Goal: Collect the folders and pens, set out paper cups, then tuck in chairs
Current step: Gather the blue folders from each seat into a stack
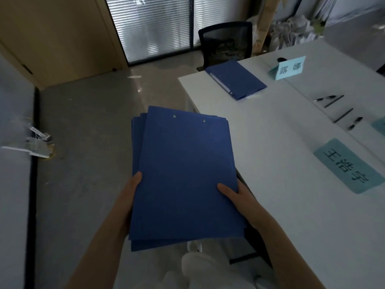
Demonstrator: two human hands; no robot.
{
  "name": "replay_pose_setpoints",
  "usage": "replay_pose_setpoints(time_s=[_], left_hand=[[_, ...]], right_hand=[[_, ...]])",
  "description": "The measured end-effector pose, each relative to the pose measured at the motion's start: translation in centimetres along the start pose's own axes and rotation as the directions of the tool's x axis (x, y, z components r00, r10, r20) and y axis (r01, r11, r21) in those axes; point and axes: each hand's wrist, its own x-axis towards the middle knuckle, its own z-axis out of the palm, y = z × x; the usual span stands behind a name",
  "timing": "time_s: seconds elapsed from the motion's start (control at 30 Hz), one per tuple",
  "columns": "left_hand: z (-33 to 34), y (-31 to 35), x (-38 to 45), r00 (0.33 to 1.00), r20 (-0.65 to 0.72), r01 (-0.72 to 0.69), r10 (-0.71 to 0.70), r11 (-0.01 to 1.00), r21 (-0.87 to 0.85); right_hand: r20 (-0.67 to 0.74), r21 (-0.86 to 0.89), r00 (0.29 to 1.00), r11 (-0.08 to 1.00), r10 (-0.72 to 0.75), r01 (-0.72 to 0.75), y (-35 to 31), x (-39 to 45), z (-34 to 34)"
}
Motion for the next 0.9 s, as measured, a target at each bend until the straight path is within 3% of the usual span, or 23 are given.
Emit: replay_pose_setpoints(time_s=[0.23, 0.47, 0.67, 0.9], left_hand=[[-0.7, 4.4, 7.3, 0.986, 0.100, 0.134, -0.132, 0.991, -0.014], [-2.1, 9.4, 15.1, 0.970, 0.064, 0.236, -0.237, 0.972, 0.013], [-3.4, 15.4, 24.6, 0.969, -0.020, 0.246, -0.246, 0.969, 0.021], [-5.7, 23.6, 34.7, 0.963, -0.014, 0.270, -0.270, 0.963, 0.009]], right_hand=[[0.047, -0.071, 0.998, 0.996, -0.042, 0.045, -5.3, 7.9, -1.2], [0.088, -0.200, 0.994, 0.976, -0.065, 0.082, -8.6, 16.3, 1.1], [-0.010, -0.233, 0.995, 0.968, -0.099, 0.094, -13.1, 26.0, 5.5], [-0.124, -0.087, 0.991, 0.994, 0.052, -0.063, -18.6, 35.7, 9.8]])
